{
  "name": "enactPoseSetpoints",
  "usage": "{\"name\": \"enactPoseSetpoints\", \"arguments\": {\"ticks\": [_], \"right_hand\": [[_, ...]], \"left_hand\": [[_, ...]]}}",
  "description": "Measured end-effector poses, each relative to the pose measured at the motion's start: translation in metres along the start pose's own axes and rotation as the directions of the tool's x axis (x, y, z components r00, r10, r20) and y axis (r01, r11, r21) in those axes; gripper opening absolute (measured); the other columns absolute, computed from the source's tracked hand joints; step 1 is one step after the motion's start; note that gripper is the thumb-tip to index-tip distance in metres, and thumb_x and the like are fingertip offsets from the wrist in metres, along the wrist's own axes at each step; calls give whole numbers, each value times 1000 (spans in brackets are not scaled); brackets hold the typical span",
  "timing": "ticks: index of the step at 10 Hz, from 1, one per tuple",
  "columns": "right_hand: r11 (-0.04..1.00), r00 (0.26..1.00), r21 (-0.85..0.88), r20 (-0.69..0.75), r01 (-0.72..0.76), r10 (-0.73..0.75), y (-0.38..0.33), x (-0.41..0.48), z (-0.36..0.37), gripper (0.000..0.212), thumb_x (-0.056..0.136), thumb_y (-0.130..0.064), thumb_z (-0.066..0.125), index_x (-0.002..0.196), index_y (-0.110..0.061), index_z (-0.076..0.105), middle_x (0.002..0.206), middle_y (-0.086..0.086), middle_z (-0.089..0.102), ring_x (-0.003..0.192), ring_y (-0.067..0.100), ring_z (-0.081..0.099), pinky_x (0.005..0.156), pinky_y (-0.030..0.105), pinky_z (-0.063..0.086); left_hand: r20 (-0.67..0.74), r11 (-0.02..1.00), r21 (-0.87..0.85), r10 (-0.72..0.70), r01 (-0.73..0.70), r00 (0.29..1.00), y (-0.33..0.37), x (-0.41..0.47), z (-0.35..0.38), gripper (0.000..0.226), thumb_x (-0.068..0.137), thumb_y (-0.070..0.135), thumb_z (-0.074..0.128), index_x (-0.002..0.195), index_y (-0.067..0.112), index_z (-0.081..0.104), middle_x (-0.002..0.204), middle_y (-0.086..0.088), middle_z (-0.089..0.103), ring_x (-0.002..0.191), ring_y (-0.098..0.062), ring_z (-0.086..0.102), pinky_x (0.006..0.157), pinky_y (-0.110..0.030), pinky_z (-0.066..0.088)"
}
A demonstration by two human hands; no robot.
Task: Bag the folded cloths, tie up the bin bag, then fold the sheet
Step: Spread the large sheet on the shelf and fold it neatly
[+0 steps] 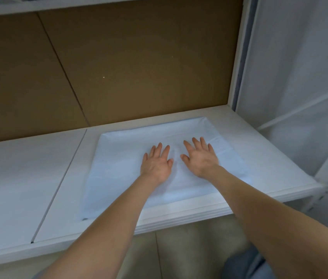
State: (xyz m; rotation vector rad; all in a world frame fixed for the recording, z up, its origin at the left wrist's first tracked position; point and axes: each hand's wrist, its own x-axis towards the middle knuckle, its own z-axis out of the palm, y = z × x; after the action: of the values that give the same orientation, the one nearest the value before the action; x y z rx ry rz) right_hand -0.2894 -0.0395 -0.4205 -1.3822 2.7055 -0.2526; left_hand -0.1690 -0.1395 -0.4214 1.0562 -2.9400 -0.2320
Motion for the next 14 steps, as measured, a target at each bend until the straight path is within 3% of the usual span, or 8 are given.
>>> {"name": "enactPoseSetpoints", "arguments": {"ticks": [3,14], "right_hand": [[998,994,-64,112,3,4,37,10,10,58,101,-49,15,154,-30,1,161,3,-10,148,24,-14,120,45,-4],[996,986,-83,162,-27,40,38,11,17,57,100,-51,10,152,-34,-5,161,1,-15,148,22,-16,119,45,-8]], "left_hand": [[94,998,31,54,-58,994,50,26,20,55,102,41,14,153,26,1,161,1,-8,149,-20,-5,121,-44,1],[102,996,81,27,-36,994,49,25,32,55,101,40,8,152,27,-5,160,3,-13,148,-16,-10,121,-42,-5]]}}
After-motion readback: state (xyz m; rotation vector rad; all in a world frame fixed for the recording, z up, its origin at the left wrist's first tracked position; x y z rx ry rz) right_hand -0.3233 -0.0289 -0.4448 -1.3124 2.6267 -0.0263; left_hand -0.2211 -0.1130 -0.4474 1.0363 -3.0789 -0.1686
